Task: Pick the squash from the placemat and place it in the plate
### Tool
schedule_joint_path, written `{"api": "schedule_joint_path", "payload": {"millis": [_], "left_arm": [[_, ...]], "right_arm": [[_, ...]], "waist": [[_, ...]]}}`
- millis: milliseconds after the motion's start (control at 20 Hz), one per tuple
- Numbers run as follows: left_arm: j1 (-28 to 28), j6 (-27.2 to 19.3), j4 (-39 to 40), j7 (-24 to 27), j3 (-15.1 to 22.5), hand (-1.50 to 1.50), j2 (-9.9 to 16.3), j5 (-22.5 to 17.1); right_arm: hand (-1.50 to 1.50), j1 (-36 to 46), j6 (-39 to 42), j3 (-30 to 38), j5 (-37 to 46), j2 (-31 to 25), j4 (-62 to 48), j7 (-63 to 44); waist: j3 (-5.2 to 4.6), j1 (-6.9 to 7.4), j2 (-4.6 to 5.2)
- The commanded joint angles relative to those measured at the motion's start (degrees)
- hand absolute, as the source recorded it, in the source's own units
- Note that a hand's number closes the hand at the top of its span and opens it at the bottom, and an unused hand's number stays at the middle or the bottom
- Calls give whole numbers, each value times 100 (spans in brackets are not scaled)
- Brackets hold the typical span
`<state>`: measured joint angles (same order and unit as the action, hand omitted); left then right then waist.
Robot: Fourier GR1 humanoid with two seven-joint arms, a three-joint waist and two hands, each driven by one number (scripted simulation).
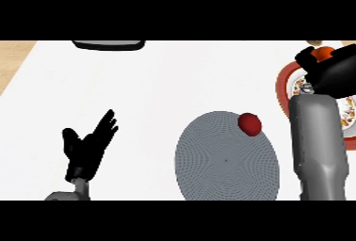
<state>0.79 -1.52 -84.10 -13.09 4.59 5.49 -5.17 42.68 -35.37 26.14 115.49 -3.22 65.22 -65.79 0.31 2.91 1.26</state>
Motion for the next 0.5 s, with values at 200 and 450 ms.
{"api": "schedule_joint_path", "payload": {"millis": [200, 450], "left_arm": [[48, -158, 279, 51, 33, 0, -161, 114], [-245, -11, 92, 10, -47, 0, 2, 15]], "right_arm": [[150, -239, -1781, 1073, 26, -233, -579, -726], [150, -325, -2501, 1678, -624, -804, -1298, 3]], "waist": [[-17, -132, -16], [-13, -114, -47]]}}
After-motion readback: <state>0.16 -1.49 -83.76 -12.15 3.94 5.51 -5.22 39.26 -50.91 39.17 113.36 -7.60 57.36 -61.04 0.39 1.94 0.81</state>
